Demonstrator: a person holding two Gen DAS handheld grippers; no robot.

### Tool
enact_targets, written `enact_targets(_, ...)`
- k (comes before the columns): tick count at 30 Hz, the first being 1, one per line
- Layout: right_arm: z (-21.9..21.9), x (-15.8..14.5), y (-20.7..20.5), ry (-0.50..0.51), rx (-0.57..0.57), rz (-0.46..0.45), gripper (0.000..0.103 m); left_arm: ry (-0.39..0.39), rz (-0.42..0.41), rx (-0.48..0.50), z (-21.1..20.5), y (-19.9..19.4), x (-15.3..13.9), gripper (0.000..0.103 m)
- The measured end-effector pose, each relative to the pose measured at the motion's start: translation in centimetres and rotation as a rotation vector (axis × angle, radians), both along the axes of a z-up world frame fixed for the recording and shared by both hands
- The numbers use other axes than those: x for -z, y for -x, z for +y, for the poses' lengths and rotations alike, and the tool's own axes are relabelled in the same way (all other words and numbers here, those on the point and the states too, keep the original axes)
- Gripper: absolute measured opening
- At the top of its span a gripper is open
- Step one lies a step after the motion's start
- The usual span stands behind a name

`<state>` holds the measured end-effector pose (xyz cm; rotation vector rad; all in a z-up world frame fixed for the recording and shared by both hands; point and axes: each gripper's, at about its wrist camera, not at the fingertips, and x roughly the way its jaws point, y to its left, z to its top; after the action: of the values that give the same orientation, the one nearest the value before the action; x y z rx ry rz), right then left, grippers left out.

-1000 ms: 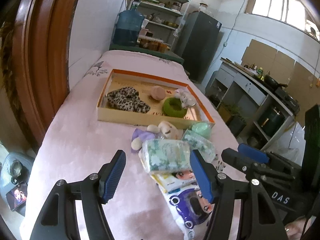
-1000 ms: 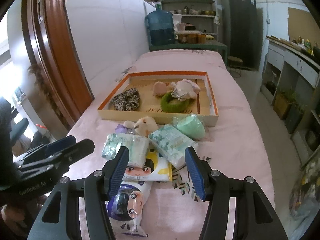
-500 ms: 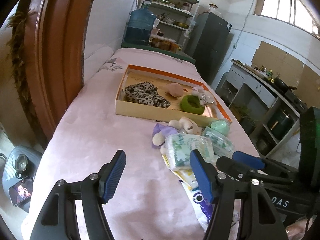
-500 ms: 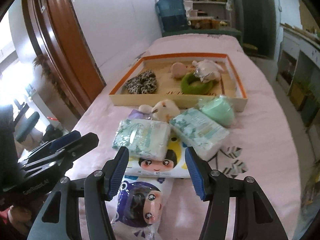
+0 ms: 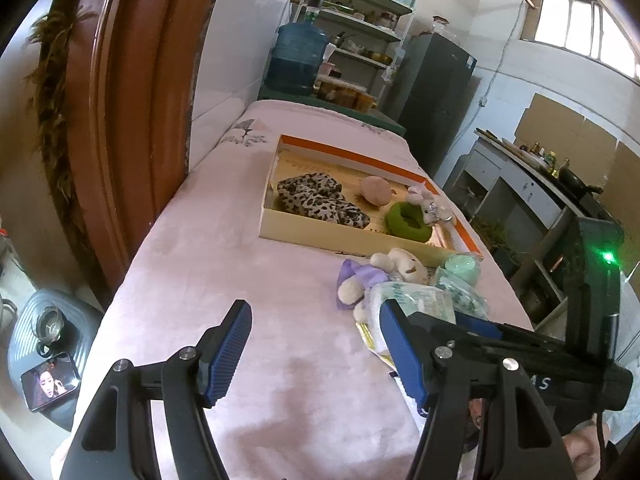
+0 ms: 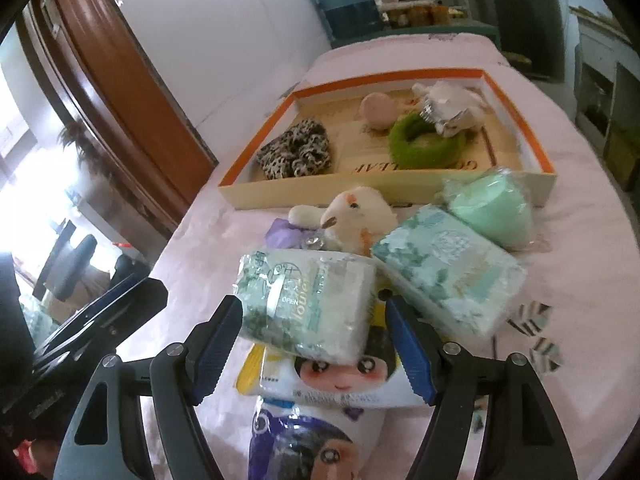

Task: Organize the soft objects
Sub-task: 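Lower the right gripper onto the clear-wrapped wipes pack and close it, then grasp the purple-dressed teddy bear with the left gripper while the right lifts the wipes pack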

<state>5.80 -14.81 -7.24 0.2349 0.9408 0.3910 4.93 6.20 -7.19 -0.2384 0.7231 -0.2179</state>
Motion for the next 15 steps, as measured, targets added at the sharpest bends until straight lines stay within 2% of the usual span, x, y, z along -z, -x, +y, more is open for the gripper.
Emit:
enact_targets(5,0.8,0.2,-0.6,0.013,-0.010,-0.011,0.074,0.003,0.009,-0.003,0.3,-0.4,0.4,0.066)
enact_targets(9,1.1,0.2,-0.7,0.054,-0.009,-0.022,0.056,0.003,0.019,0.001,0.3,-0.6,0.8,0.066)
enact_targets(10,1.1,0.1,-0.6,0.056,-0.010,-0.025,0.049,0.002,0.022,0.002,0.3,-0.7,0.9,0.066)
enact_targets(15,1.1,-0.7,0.1,0.053,-0.021,-0.055,0.027,0.003,0.033,0.007,0.1,-0.8,1.2,0.066)
